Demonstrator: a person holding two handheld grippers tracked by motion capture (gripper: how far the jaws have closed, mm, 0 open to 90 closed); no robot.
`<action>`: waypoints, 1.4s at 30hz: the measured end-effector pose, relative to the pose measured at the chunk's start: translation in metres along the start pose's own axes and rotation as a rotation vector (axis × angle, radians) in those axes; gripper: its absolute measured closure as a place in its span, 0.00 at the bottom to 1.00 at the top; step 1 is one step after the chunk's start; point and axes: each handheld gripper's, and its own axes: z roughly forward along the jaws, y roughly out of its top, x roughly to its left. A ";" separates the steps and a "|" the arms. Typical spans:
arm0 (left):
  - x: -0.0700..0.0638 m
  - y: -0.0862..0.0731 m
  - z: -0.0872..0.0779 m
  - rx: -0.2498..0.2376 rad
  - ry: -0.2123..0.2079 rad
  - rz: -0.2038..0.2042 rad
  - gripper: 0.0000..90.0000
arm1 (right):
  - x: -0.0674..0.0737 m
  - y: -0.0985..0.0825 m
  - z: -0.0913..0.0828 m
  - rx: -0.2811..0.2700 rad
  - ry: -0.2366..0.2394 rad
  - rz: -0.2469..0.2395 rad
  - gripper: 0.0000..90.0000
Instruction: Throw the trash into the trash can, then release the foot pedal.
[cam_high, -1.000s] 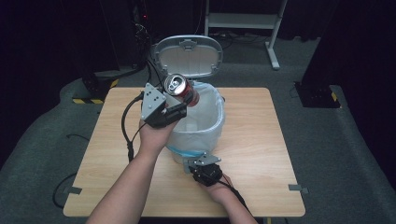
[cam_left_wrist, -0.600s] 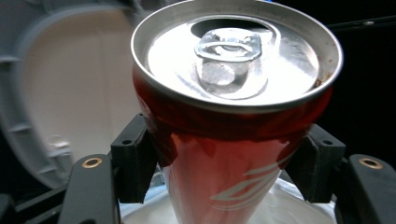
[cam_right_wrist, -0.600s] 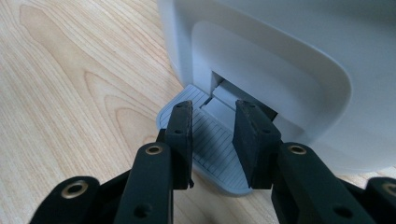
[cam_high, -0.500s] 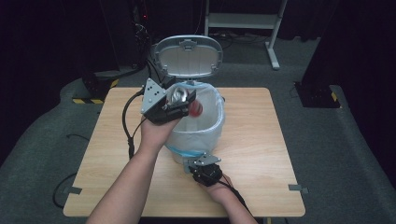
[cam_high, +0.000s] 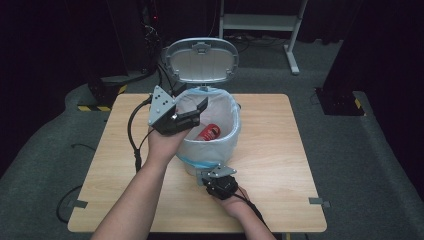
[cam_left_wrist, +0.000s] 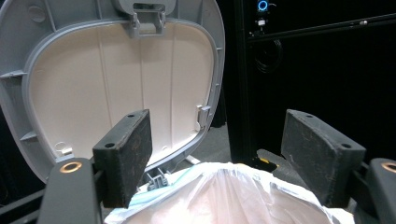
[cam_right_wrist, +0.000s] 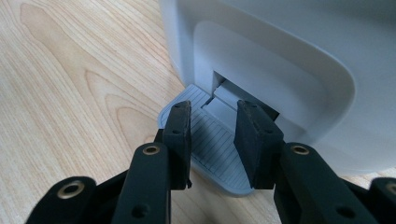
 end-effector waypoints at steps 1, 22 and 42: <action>0.000 0.000 -0.001 -0.002 0.001 0.001 0.29 | 0.000 0.000 0.000 0.000 0.000 0.000 0.74; 0.017 -0.031 -0.045 0.035 0.060 0.003 0.37 | -0.001 0.000 0.000 0.002 0.001 -0.003 0.74; 0.043 -0.095 -0.083 0.155 0.130 -0.046 0.35 | 0.001 0.000 0.000 -0.002 -0.010 -0.004 0.74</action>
